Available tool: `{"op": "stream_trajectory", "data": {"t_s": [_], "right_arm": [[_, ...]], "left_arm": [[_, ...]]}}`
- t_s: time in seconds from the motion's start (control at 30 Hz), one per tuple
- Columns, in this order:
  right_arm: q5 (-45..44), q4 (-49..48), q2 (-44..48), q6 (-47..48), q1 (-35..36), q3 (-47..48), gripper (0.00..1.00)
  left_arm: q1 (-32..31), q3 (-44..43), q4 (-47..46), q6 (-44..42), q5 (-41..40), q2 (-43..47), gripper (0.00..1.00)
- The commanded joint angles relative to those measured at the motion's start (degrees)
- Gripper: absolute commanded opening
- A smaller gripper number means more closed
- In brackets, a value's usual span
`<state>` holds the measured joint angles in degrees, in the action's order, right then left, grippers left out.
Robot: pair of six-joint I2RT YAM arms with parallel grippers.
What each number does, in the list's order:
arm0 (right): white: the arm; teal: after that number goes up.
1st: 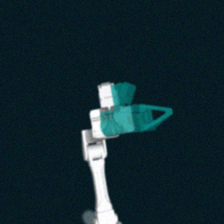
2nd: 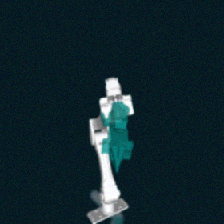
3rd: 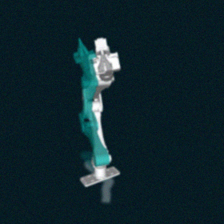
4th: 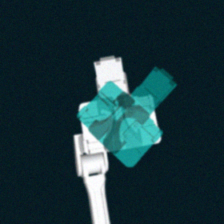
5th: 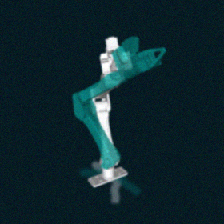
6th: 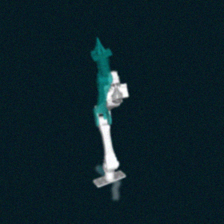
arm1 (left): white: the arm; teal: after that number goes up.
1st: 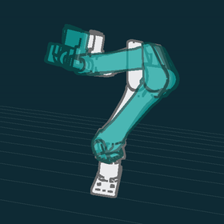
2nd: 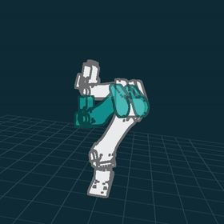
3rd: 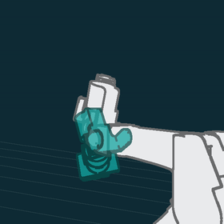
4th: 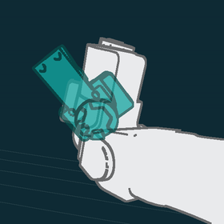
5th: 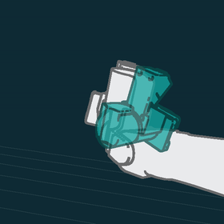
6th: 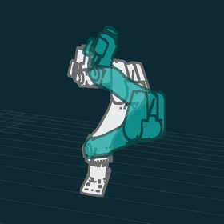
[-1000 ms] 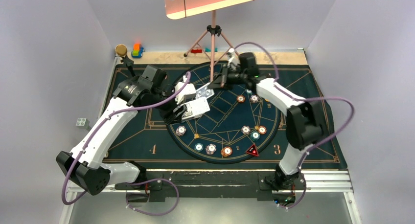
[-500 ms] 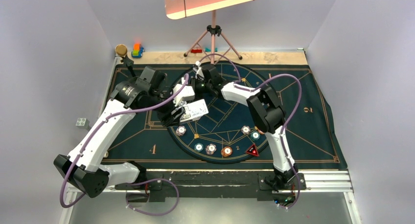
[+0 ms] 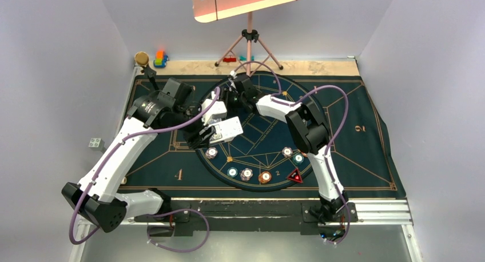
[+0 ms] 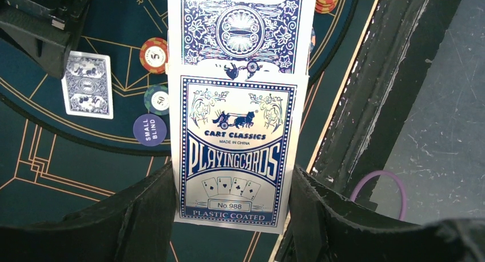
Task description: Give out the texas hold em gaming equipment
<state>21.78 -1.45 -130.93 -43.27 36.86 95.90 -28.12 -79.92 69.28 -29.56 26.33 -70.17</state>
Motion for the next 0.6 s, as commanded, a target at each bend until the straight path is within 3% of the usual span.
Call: {"op": "stream_trajectory", "data": {"t_s": [0.0, 0.3, 0.57], "right_arm": [[-5.3, 6.0, 6.1, 4.7, 0.2, 2.0, 0.55], [-5.2, 15.5, 20.1, 9.4, -1.1, 3.3, 0.7], [0.3, 13.0, 40.3, 8.4, -4.8, -12.2, 0.83]], "left_arm": [[0.4, -0.4, -0.2, -0.6, 1.1, 0.5, 0.0], [0.4, -0.4, -0.4, -0.7, 0.9, 1.0, 0.0], [0.4, 0.3, -1.7, -0.6, 0.8, 1.0, 0.0]]}}
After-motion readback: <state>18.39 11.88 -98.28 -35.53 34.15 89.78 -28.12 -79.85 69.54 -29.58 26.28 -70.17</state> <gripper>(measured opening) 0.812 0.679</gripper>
